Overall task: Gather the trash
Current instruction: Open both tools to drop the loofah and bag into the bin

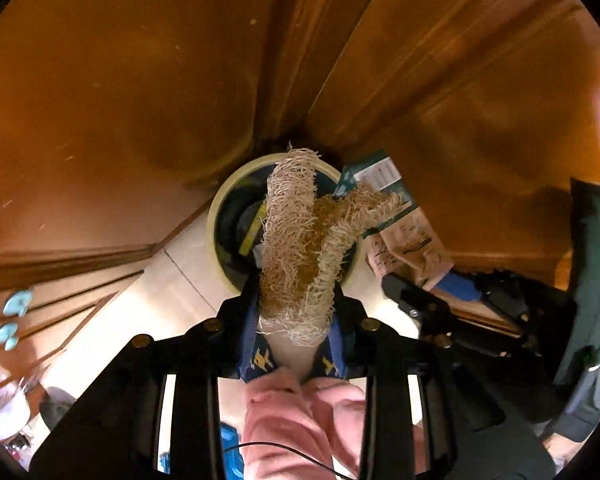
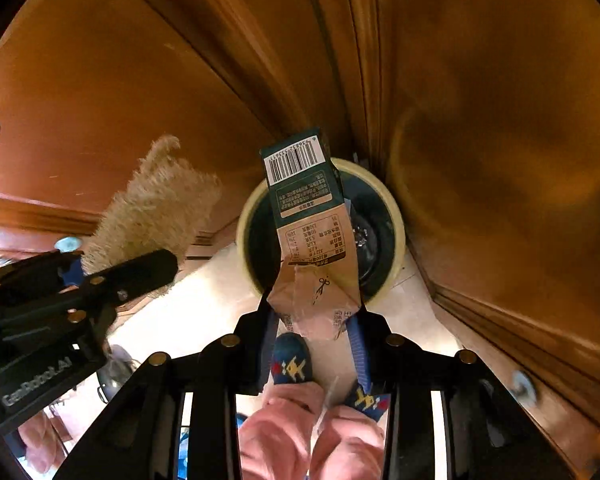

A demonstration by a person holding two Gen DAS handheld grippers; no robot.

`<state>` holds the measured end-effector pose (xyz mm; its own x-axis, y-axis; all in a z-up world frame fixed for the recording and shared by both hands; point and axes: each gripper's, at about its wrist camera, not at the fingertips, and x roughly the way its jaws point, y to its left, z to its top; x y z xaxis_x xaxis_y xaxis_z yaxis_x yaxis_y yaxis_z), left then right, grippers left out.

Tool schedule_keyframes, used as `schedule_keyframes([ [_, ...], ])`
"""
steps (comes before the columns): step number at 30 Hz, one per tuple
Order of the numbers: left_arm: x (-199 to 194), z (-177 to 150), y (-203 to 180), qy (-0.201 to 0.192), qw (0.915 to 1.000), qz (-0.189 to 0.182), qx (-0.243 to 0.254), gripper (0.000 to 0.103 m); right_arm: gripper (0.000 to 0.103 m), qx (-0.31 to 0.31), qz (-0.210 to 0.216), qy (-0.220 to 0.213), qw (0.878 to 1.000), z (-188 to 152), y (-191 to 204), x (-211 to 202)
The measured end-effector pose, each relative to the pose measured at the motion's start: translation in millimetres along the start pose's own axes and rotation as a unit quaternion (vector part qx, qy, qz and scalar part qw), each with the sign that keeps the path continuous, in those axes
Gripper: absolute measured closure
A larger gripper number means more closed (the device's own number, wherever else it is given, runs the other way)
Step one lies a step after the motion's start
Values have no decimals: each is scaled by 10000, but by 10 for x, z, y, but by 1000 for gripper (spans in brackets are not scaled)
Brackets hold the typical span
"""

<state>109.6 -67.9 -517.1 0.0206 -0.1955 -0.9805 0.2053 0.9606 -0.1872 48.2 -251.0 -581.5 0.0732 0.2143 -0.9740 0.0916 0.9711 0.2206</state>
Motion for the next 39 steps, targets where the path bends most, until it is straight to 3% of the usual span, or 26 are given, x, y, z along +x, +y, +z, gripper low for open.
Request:
schedule_keyframes([
  [5, 298, 122, 12, 194, 9998, -37, 94, 65, 70, -20, -66, 137, 9999, 190, -39, 417],
  [9, 410, 112, 61, 287, 9994, 120, 150, 40, 67, 16, -264, 84, 9996, 467, -32, 529],
  [11, 398, 78, 86, 296, 9993, 171, 165, 33, 66, 64, -298, 61, 9995, 449, -34, 503],
  [19, 198, 5, 204, 250, 9995, 182, 30, 33, 66, 285, -208, 64, 9994, 472, -111, 298],
  [25, -95, -78, 283, 63, 9998, 180, -86, 33, 66, 259, -193, 55, 9995, 366, 49, -36],
  [39, -1647, -372, -24, -518, 9983, 232, -162, 33, 66, -180, -56, -339, 9992, 105, 615, -1624],
])
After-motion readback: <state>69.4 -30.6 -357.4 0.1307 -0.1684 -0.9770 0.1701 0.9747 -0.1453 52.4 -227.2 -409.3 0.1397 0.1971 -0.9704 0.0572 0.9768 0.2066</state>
